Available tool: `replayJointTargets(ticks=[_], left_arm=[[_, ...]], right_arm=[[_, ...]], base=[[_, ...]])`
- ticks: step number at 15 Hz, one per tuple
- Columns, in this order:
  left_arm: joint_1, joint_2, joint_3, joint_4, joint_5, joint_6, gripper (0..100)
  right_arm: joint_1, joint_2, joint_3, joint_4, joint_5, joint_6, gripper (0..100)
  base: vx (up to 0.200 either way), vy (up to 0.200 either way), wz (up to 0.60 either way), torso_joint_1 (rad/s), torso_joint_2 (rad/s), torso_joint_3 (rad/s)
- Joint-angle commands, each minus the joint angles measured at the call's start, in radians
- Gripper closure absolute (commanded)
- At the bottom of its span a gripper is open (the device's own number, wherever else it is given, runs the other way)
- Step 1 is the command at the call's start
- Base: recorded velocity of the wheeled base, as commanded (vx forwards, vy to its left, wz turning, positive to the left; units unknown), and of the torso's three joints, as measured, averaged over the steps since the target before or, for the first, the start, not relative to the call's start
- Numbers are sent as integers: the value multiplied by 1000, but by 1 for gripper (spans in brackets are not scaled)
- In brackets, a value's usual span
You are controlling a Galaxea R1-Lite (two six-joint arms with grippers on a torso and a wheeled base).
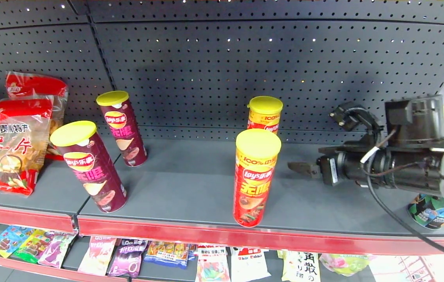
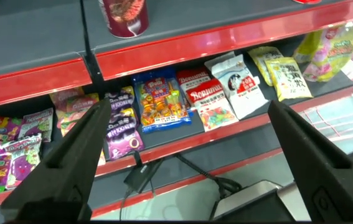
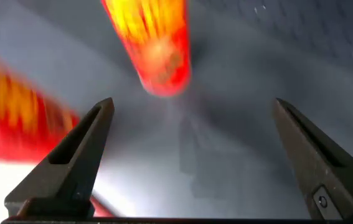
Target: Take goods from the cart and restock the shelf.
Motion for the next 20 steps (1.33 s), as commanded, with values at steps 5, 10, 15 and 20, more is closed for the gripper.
replayJointTargets(ticks=[5, 10, 15, 20], left_arm=[[-12, 164, -17, -31, -35, 30, 0], [-10, 432, -17, -249, -65, 33, 0], [-12, 782, -36, -563, -159, 33, 0], [-18, 1150, -139, -752, -147, 33, 0]], right_arm=[[19, -807, 512, 32, -81, -18, 0], [-109, -1247, 489, 457, -306, -18, 0], [-270, -1472, 504, 651, -325, -15, 0], [-270, -1476, 524, 644, -325, -14, 0]], base=[[0, 0, 0, 0, 0, 0], [0, 0, 0, 0, 0, 0], [0, 0, 0, 0, 0, 0], [0, 0, 0, 0, 0, 0]])
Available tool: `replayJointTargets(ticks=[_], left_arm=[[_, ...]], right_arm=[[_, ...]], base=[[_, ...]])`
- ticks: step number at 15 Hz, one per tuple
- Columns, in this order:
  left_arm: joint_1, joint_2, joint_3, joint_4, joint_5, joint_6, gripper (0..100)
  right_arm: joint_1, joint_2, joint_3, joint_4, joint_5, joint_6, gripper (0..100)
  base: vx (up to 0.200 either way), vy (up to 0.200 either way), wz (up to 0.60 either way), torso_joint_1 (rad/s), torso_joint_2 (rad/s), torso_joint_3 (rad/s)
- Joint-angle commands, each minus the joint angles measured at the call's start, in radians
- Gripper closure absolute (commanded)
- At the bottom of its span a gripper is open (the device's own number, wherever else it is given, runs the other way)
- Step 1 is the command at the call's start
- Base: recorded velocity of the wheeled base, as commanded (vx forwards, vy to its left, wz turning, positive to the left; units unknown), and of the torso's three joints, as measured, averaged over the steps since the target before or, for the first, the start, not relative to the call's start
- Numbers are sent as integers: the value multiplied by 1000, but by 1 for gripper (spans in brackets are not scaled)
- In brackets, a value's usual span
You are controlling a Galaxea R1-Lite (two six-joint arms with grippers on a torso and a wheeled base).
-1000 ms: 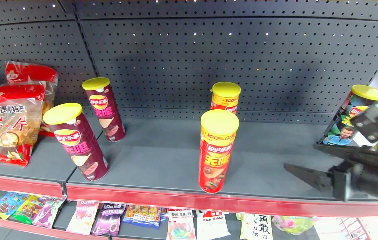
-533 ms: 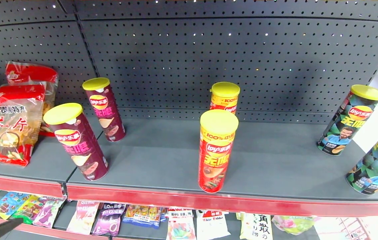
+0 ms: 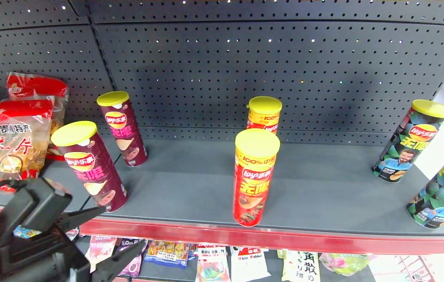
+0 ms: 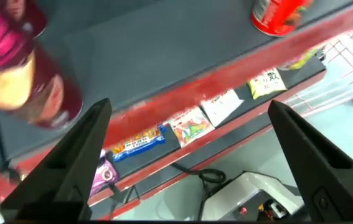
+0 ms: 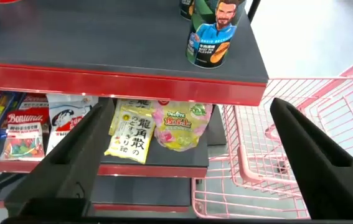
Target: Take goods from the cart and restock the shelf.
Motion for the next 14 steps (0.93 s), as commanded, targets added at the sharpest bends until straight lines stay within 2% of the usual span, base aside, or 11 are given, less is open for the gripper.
replayJointTargets(ticks=[1, 5, 9, 12, 14], left_arm=[[-12, 237, -88, -43, -2, -7, 0], [-19, 419, -231, -47, 4, -15, 0], [-70, 520, -333, -47, 23, -24, 0], [-121, 571, -378, -47, 41, -61, 0], [-130, 596, -396, -47, 43, -63, 0]], right_arm=[[-1, -11, 6, 1, 0, 1, 0], [-1, -11, 23, -5, 3, 12, 0], [-1, -11, 37, -10, 3, 27, 0], [-1, -11, 49, -11, 1, 33, 0], [-1, -11, 50, -11, 1, 32, 0]], base=[[0, 0, 0, 0, 0, 0], [0, 0, 0, 0, 0, 0], [0, 0, 0, 0, 0, 0], [0, 0, 0, 0, 0, 0], [0, 0, 0, 0, 0, 0]])
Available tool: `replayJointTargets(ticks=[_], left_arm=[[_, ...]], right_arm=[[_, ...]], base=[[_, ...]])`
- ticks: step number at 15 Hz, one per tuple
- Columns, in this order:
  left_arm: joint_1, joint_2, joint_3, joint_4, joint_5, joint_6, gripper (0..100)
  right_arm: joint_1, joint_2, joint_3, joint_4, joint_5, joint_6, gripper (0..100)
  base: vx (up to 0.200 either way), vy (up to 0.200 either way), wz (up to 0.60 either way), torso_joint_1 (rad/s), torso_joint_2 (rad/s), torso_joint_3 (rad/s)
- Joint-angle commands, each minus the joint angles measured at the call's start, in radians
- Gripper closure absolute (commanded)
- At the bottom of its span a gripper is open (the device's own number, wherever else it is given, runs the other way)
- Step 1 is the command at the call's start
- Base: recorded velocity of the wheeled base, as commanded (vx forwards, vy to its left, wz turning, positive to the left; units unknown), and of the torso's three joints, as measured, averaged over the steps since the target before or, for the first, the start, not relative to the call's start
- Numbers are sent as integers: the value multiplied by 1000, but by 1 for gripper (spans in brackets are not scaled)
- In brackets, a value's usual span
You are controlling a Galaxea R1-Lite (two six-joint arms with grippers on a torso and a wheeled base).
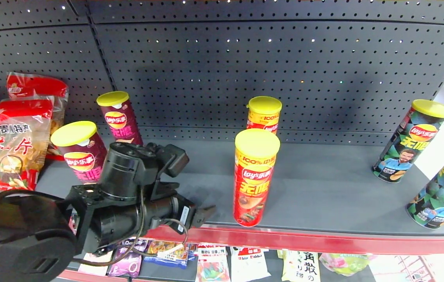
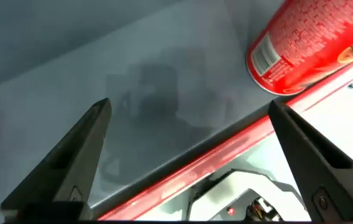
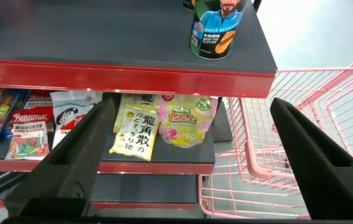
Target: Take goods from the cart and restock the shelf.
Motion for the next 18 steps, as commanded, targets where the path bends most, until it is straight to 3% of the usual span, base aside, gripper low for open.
replayJointTargets(ticks=[1, 7, 18], left_arm=[[-11, 46, -21, 0, 2, -1, 0], [-16, 130, -106, 0, 2, -1, 0], [-23, 178, -166, 0, 11, -1, 0]], right_arm=[[1, 7, 3, 0, 1, 0, 0], [1, 7, 11, 0, -1, 0, 0], [1, 7, 17, 0, -2, 3, 0]], base=[[0, 0, 0, 0, 0, 0], [0, 0, 0, 0, 0, 0], [0, 0, 0, 0, 0, 0]])
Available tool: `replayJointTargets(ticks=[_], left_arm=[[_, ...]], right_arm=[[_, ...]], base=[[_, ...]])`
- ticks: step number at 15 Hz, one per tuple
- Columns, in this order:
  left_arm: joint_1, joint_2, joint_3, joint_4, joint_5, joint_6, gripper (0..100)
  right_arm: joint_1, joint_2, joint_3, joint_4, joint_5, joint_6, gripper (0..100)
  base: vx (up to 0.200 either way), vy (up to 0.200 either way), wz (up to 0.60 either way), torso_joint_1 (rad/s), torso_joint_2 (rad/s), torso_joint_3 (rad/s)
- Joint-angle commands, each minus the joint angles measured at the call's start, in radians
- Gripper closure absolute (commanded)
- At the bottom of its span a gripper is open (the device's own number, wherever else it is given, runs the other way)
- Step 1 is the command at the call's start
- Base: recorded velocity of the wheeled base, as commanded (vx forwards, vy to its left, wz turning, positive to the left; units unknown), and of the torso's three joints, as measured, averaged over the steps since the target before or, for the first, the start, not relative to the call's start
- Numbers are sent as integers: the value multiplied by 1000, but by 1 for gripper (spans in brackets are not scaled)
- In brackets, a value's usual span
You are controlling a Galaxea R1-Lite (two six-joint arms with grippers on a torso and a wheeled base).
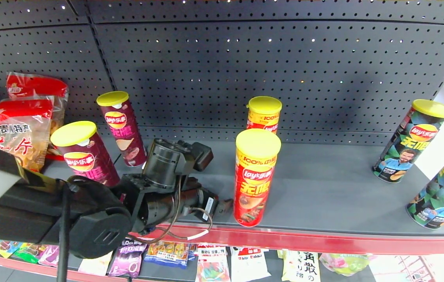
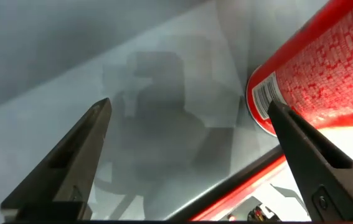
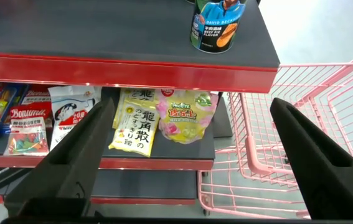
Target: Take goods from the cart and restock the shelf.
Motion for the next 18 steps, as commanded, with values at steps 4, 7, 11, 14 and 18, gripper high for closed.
replayJointTargets(ticks=[4, 7, 11, 14, 18], left_arm=[[0, 5, -24, -1, 0, -1, 0], [0, 6, -24, -1, 0, -1, 0], [-1, 9, -33, -1, 0, -1, 0], [-3, 14, -39, -7, -2, -1, 0], [-4, 31, -35, -55, 0, -1, 0]], right_arm=[[0, 4, 9, 0, 0, 7, 0], [0, 4, 7, 0, -3, 18, 0], [0, 4, 9, 0, -3, 18, 0], [0, 4, 9, 0, -3, 18, 0], [0, 4, 10, 0, -3, 18, 0]], base=[[0, 0, 0, 0, 0, 0], [0, 0, 0, 0, 0, 0], [0, 0, 0, 0, 0, 0], [0, 0, 0, 0, 0, 0], [0, 0, 0, 0, 0, 0]])
